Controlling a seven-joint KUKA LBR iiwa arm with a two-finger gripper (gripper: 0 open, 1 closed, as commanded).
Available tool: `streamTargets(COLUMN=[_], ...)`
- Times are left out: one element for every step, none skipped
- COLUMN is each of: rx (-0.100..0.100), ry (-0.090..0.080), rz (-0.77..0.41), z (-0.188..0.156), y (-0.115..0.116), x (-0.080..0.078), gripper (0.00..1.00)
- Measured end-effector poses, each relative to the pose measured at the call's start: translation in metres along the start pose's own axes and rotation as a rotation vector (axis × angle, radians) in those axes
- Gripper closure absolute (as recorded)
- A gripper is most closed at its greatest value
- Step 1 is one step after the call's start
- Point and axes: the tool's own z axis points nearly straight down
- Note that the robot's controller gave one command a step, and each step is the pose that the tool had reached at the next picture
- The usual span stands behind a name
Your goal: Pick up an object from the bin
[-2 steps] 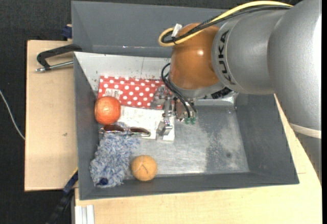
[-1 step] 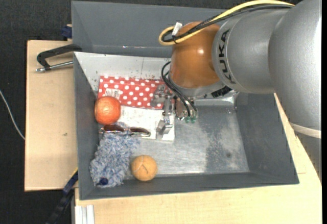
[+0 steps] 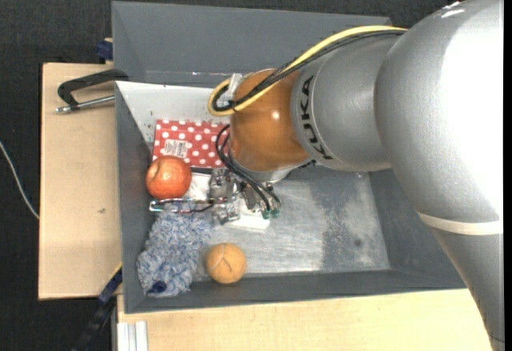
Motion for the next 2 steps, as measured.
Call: streamTargets(rx=[0.0, -0.001], ry=[0.0, 0.015], rz=[0.0, -0.013], z=[0.0, -0.136], y=[0.0, -0.002], x=[0.0, -0.028], gripper=[1.0, 1.0])
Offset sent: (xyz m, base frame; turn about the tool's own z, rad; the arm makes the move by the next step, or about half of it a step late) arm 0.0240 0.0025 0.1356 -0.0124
